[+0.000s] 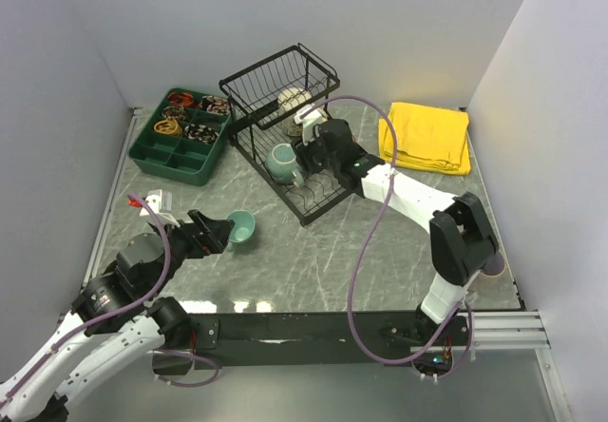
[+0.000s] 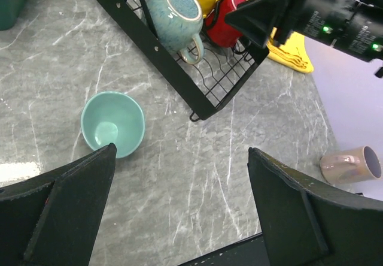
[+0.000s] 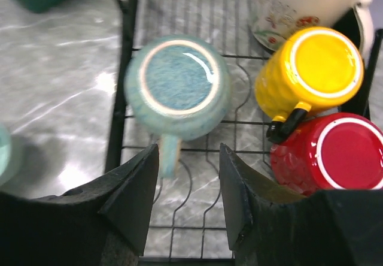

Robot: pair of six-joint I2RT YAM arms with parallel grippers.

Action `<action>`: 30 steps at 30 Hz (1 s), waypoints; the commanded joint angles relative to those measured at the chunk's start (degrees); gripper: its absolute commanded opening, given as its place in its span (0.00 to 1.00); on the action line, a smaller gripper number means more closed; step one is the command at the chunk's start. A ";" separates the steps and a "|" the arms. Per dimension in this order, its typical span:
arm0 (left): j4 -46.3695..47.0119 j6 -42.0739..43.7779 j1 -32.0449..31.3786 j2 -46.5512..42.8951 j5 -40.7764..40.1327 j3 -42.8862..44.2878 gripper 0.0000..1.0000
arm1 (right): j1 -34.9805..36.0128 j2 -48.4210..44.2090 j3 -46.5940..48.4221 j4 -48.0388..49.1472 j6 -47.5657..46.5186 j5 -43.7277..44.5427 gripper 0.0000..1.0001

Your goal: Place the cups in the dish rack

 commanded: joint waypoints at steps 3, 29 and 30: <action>4.65 -1.37 0.21 1.34 0.72 -0.75 0.96 | -0.52 -1.05 -2.67 -4.85 0.73 -8.46 0.52; 5.45 -1.90 0.21 2.40 -0.59 -2.68 0.96 | -0.17 16.43 14.01 -0.10 -1.98 9.21 0.15; 5.45 -1.99 0.30 2.40 -0.59 -2.68 0.96 | -0.17 16.88 14.64 -0.01 -2.68 9.47 0.15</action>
